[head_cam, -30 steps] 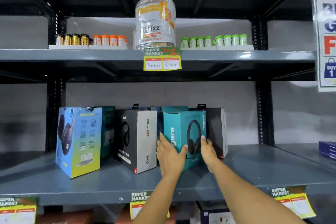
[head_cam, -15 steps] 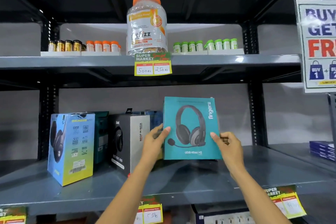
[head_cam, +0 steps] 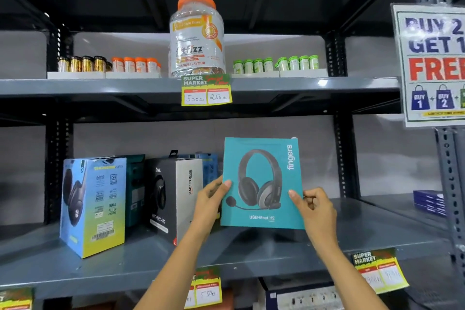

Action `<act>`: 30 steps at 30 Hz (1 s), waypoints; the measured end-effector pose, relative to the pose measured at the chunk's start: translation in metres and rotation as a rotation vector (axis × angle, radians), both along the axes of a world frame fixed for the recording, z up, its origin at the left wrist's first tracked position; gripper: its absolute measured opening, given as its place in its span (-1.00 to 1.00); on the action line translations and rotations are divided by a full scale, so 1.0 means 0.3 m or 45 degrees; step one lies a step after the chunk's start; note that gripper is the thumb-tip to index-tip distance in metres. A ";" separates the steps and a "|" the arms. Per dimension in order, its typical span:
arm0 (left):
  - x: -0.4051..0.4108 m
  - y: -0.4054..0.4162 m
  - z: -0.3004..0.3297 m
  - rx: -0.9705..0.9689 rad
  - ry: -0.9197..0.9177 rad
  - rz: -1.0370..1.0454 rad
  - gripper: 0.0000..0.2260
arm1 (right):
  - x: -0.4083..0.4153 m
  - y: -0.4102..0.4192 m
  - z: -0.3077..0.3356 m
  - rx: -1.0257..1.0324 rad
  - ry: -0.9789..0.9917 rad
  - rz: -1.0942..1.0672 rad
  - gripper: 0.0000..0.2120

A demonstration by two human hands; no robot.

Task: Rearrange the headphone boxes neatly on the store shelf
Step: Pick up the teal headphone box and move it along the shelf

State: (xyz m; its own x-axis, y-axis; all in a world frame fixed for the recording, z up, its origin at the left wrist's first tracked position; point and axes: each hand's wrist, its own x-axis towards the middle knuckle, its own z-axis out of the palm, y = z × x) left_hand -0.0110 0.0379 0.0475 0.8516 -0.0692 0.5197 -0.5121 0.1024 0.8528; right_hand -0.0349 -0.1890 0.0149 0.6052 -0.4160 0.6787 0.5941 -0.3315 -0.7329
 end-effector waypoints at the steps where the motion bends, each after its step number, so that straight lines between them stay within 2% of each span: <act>1: -0.020 0.015 0.007 -0.005 -0.047 0.000 -0.69 | -0.013 0.012 -0.001 0.008 -0.017 0.025 -0.68; 5: -0.135 0.125 0.018 0.020 -0.304 0.117 -0.52 | -0.091 0.088 0.008 -0.017 -0.103 0.123 -0.64; 9: -0.247 0.336 0.008 0.020 -0.428 0.329 -0.38 | -0.123 0.286 0.046 -0.054 -0.167 0.269 -0.69; 11: -0.305 0.464 0.011 0.025 -0.468 0.457 -0.40 | -0.112 0.429 0.067 -0.085 -0.187 0.311 -0.72; 14: -0.393 0.664 0.025 0.071 -0.510 0.616 -0.56 | -0.092 0.665 0.101 -0.097 -0.205 0.434 -0.77; 20: -0.512 1.006 0.038 0.258 -0.415 0.884 -0.56 | -0.081 1.097 0.116 -0.167 -0.125 0.801 -0.58; 26: -0.528 1.298 -0.043 0.504 -0.106 1.077 -0.29 | -0.015 1.402 0.058 -0.334 0.018 0.888 -0.54; 30: -0.478 1.364 -0.102 0.645 -0.042 1.198 -0.19 | 0.050 1.500 0.020 -0.476 0.130 0.858 -0.57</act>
